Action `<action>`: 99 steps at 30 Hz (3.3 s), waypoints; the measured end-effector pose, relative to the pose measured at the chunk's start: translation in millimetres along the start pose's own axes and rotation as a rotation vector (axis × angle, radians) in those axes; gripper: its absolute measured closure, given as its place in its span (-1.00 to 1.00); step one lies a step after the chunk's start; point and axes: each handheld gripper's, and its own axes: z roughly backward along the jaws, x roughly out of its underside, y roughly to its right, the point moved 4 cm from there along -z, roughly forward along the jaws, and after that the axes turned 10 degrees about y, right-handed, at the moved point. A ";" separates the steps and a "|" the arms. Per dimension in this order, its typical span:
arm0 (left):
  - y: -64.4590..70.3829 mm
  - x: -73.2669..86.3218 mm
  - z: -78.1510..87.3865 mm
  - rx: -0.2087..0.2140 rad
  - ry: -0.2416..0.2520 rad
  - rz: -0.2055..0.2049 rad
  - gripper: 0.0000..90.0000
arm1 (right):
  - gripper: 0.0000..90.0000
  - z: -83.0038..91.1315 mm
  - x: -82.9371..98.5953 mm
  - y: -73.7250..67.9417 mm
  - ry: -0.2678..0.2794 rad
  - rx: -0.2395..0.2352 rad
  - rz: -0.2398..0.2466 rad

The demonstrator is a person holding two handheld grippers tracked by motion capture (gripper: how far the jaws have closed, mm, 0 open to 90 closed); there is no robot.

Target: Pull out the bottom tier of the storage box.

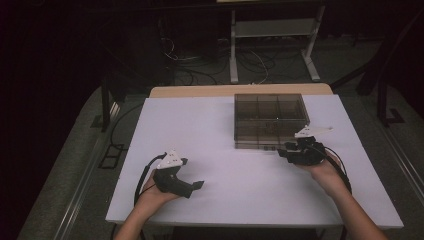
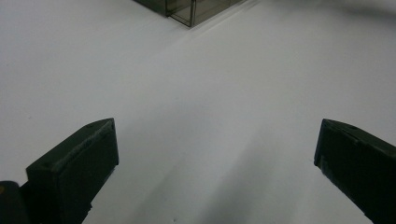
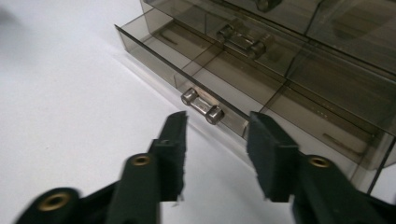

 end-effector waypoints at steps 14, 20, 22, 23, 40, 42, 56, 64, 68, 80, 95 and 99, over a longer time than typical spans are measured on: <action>0.0 0.1 -0.1 -0.002 0.002 0.005 -1.00 | 0.92 -10.5 -10.6 9.6 -0.038 -0.032 0.015; -0.2 0.3 0.1 -0.003 0.000 0.006 -1.00 | 0.99 -18.0 -15.3 17.1 -0.058 -0.034 0.014; -0.1 0.3 -0.1 -0.003 0.001 0.007 -1.00 | 0.99 -21.5 -17.1 19.1 -0.059 -0.040 0.013; 0.0 0.3 -0.2 -0.003 0.001 0.007 -1.00 | 0.99 -23.6 -18.2 20.4 -0.058 -0.040 0.009; 0.3 1.1 -1.7 0.001 -0.007 0.004 -1.00 | 0.99 -51.5 -17.7 26.5 -0.109 -0.027 0.010; 0.9 1.2 -2.0 0.003 -0.006 0.003 -1.00 | 0.99 -54.0 -16.7 26.1 -0.116 -0.026 0.011; 0.9 1.5 -2.1 0.004 -0.007 0.006 -1.00 | 0.99 -63.8 -12.1 26.9 -0.132 -0.010 0.017; 1.0 1.6 -2.1 0.005 -0.008 0.005 -1.00 | 0.99 -66.5 -9.9 25.7 -0.146 -0.016 0.021; 0.9 1.6 -2.0 0.005 -0.008 0.007 -1.00 | 0.99 -66.6 -9.7 25.6 -0.144 -0.016 0.020; 0.9 1.6 -1.2 0.007 -0.009 0.004 -1.00 | 0.99 -64.8 -8.7 23.1 -0.152 -0.023 0.023; 1.4 2.2 -2.0 0.023 -0.019 0.015 -1.00 | 0.99 -59.8 -5.8 17.6 -0.183 -0.041 0.040; 1.5 2.1 -1.5 0.023 -0.019 0.014 -1.00 | 0.99 -58.3 -4.8 16.2 -0.189 -0.047 0.045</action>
